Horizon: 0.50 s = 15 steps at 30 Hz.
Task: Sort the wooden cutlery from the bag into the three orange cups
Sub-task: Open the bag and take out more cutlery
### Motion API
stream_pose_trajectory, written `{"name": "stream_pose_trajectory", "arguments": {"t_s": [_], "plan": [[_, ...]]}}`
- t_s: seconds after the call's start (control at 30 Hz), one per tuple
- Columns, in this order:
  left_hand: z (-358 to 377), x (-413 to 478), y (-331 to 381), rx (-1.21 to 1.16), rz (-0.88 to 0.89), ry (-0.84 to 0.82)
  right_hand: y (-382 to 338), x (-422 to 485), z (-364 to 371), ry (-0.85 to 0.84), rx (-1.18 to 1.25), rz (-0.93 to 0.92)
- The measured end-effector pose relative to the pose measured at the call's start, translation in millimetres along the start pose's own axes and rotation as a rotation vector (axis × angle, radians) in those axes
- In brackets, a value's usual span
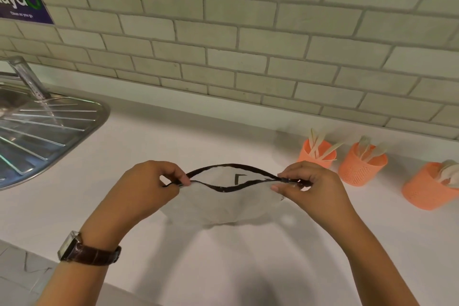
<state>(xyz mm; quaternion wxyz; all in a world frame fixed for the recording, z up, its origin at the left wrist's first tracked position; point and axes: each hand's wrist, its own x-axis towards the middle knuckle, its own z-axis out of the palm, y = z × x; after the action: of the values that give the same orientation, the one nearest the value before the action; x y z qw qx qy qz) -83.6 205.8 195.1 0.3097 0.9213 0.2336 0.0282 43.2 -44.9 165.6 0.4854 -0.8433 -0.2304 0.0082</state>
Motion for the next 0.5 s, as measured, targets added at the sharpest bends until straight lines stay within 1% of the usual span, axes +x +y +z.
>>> {"name": "stream_pose_trajectory", "arguments": {"t_s": [0.03, 0.1, 0.2, 0.3, 0.37, 0.43, 0.5], "plan": [[0, 0, 0, -0.013, 0.004, -0.031, -2, -1, 2, 0.01, -0.047, 0.007], [0, -1, 3, -0.044, 0.002, -0.082, -3, -1, 7, 0.023, -0.221, 0.025], [4, -1, 6, 0.027, 0.022, -0.139, -5, -2, 13, -0.007, -0.399, 0.057], [8, -1, 14, 0.184, -0.006, -0.197, -2, -3, 17, -0.105, -0.448, 0.112], [11, 0, 14, 0.353, 0.026, -0.196, 0, -2, 18, -0.159, -0.476, 0.135], [14, -3, 13, 0.484, 0.093, -0.169, 3, -1, 18, -0.142, -0.463, 0.129], [22, -8, 8, 0.488, 0.123, -0.137, 4, -1, 17, -0.08, -0.481, 0.102]]}}
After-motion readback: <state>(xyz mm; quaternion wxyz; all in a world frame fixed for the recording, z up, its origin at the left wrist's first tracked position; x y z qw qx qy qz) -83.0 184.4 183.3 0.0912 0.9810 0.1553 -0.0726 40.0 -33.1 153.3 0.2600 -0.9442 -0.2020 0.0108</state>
